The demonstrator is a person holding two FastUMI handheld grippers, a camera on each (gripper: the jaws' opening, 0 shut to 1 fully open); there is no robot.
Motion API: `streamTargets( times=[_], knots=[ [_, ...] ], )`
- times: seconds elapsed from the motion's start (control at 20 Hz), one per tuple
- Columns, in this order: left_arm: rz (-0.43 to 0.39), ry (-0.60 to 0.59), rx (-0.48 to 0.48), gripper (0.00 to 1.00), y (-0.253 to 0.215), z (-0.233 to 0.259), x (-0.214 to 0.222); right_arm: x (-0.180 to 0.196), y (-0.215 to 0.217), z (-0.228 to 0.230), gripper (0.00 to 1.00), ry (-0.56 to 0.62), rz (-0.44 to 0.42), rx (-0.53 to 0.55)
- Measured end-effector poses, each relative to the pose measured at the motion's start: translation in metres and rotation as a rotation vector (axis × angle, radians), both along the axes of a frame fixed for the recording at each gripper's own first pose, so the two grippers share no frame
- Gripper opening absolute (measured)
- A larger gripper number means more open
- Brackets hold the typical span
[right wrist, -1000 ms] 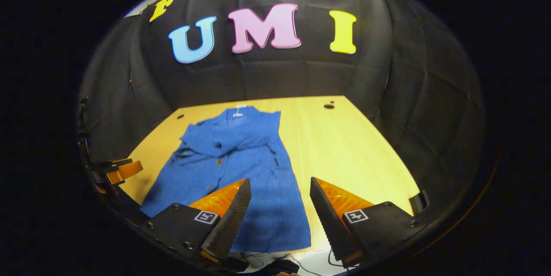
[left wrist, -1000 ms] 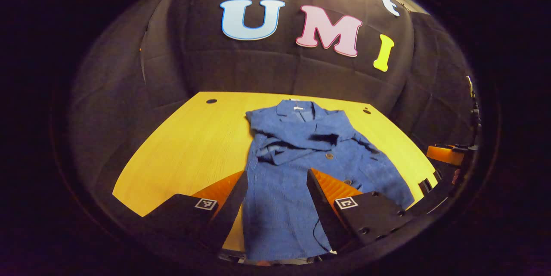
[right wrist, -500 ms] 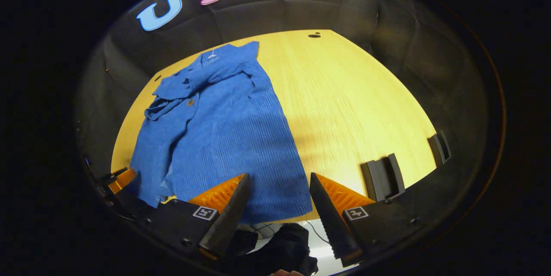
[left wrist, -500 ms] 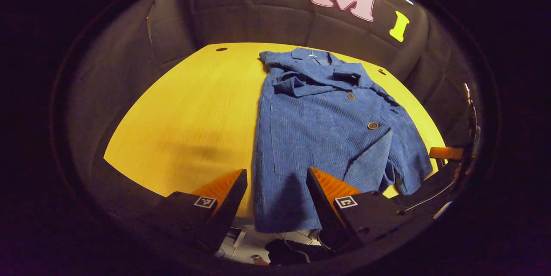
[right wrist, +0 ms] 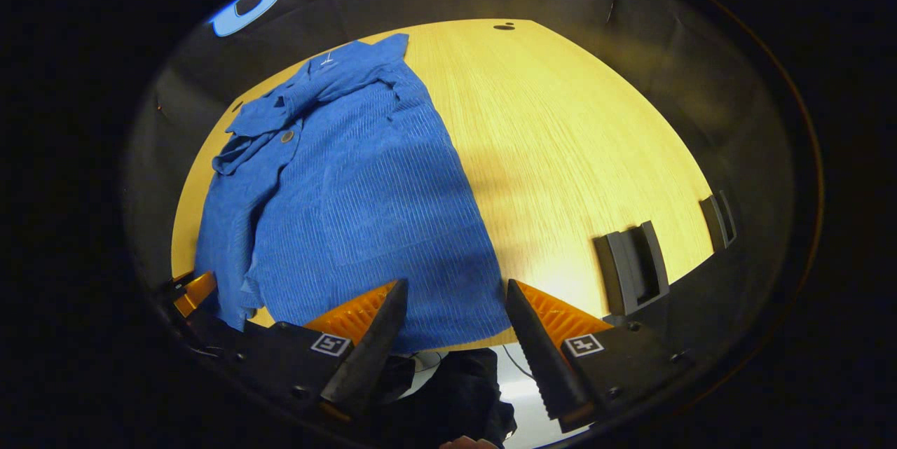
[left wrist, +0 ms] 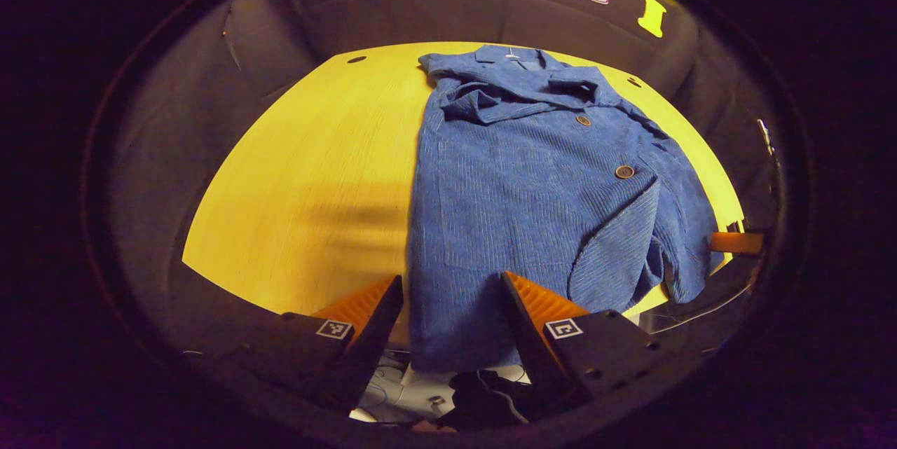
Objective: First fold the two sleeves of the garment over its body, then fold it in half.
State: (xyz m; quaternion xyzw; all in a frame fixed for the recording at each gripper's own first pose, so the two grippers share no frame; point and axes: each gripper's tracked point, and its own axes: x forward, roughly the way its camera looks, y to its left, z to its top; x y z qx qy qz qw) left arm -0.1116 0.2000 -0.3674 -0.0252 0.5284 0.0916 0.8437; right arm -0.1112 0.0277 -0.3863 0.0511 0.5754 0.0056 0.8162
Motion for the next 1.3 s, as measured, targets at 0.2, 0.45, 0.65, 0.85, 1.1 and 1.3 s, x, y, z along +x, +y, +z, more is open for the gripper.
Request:
streamTargets(
  times=[0.2, 0.45, 0.65, 0.85, 1.1, 1.3],
  knots=[
    [0.042, 0.054, -0.009, 0.83, -0.002, 0.002, -0.001, -0.001, -0.004, -0.002, 0.9, 0.017, 0.012, -0.038],
    [0.018, 0.079, -0.007, 0.83, -0.008, 0.004, 0.002, -0.005, 0.005, -0.003, 0.98, 0.076, 0.021, -0.049],
    [-0.035, 0.068, -0.005, 0.7, -0.024, 0.003, 0.011, -0.005, 0.013, -0.002, 0.93, 0.111, 0.007, -0.044],
    [-0.09, 0.041, 0.019, 0.32, -0.03, -0.001, 0.015, -0.003, 0.035, -0.002, 0.43, 0.104, 0.036, -0.004],
    [-0.013, 0.126, -0.06, 0.07, -0.03, 0.004, 0.021, 0.003, 0.041, -0.018, 0.22, 0.092, 0.068, 0.037],
    [-0.107, 0.16, -0.077, 0.01, -0.03, 0.009, 0.018, 0.0, 0.042, -0.004, 0.05, 0.117, 0.06, 0.031]
  ],
)
